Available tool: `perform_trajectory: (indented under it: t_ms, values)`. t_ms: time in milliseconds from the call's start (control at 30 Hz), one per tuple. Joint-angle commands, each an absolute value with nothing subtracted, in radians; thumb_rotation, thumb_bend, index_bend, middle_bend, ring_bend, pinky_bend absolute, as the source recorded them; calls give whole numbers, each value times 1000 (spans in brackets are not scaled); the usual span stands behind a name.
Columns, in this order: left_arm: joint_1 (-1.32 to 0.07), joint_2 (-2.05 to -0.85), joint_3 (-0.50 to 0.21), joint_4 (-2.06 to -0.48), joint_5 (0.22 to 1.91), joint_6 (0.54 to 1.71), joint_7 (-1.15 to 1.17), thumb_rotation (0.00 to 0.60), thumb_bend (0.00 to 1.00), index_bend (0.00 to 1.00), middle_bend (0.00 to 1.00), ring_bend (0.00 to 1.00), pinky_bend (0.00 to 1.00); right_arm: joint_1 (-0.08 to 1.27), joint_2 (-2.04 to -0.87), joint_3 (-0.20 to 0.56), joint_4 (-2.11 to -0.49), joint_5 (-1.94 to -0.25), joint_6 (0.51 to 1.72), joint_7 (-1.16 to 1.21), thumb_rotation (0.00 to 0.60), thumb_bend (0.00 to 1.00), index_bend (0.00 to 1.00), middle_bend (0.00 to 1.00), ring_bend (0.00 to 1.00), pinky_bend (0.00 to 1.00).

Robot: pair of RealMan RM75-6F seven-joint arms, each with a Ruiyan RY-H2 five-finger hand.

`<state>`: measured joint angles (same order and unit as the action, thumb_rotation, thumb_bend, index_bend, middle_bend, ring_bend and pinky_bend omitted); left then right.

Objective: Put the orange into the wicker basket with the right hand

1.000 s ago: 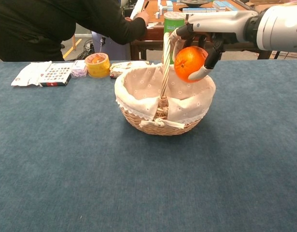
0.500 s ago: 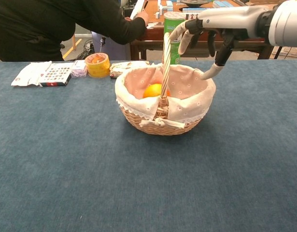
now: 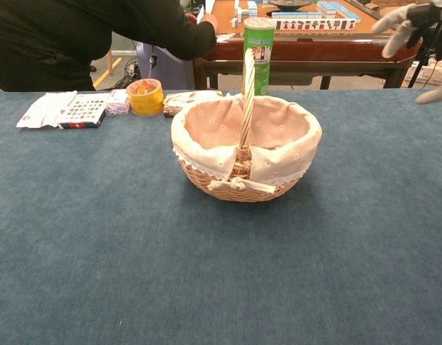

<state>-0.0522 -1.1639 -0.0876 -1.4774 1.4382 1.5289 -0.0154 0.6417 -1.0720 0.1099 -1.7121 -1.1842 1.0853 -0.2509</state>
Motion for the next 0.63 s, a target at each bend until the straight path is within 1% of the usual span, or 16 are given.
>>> perform_trajectory:
  t_ms: [33, 233, 367, 633]
  values:
    - [-56, -1165, -91, -1477, 1435, 1525, -14, 600, 302, 103, 161, 137, 167, 544, -1068, 51, -1678, -1262, 1190, -221, 600, 48, 124, 243, 216, 409]
    - [-68, -1163, -96, -1483, 1432, 1512, -3, 600, 302, 103, 161, 137, 167, 415, -1082, -1, -1643, -1363, 1336, -139, 600, 67, 125, 243, 216, 408]
    - [-79, -1162, -97, -1495, 1424, 1491, 13, 600, 301, 103, 161, 137, 167, 347, -1090, -26, -1641, -1415, 1415, -144, 600, 73, 125, 243, 216, 407]
    - [-91, -1165, -98, -1511, 1420, 1476, 37, 600, 302, 103, 161, 137, 167, 286, -1089, -28, -1673, -1450, 1466, -167, 600, 73, 142, 259, 216, 407]
